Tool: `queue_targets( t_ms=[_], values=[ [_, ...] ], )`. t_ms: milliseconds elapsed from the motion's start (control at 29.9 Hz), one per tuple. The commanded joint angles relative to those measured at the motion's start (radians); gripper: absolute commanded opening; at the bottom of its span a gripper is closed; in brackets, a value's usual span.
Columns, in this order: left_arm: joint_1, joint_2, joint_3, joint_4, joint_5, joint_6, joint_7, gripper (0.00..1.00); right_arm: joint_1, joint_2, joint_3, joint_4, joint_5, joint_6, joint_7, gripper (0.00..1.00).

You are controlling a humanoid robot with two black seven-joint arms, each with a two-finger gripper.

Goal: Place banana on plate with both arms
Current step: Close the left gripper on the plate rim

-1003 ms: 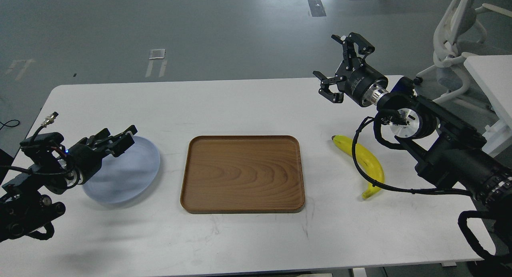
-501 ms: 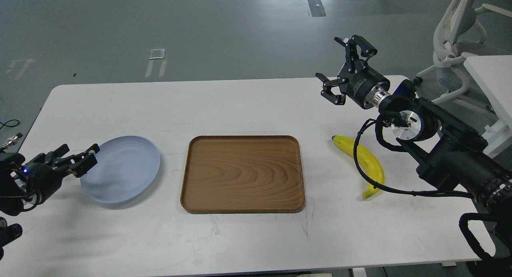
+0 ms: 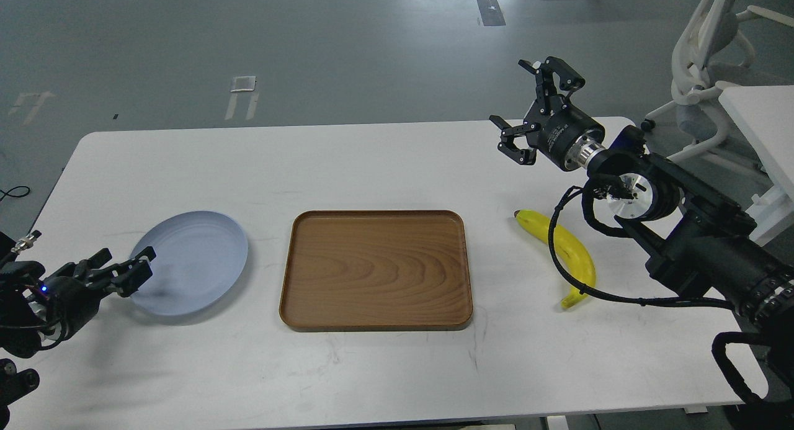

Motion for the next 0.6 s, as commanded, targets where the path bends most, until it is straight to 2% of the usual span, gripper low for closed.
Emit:
queue_targets(
  t_ms=[0,33,134,201,568],
  values=[
    [0.002,-0.007,0.000,0.004,0.001,-0.002,0.000,0.79,0.000,-0.001,0.000,0.000,0.000,0.000,0.001,1.00],
    [0.003,-0.009,0.000,0.013,0.001,-0.005,0.000,0.71,0.000,-0.001,0.000,0.000,0.000,0.000,0.001,1.00],
    [0.006,-0.010,0.000,0.041,0.001,-0.010,0.000,0.58,-0.002,-0.001,0.000,0.000,-0.002,0.000,0.000,1.00],
    [0.008,-0.009,0.000,0.041,0.001,-0.010,0.000,0.53,0.000,-0.001,0.000,0.000,0.000,0.000,0.000,1.00],
    [0.011,-0.010,0.000,0.041,0.003,-0.004,0.000,0.45,-0.002,-0.001,-0.001,-0.001,0.000,-0.001,0.001,1.00]
  ],
)
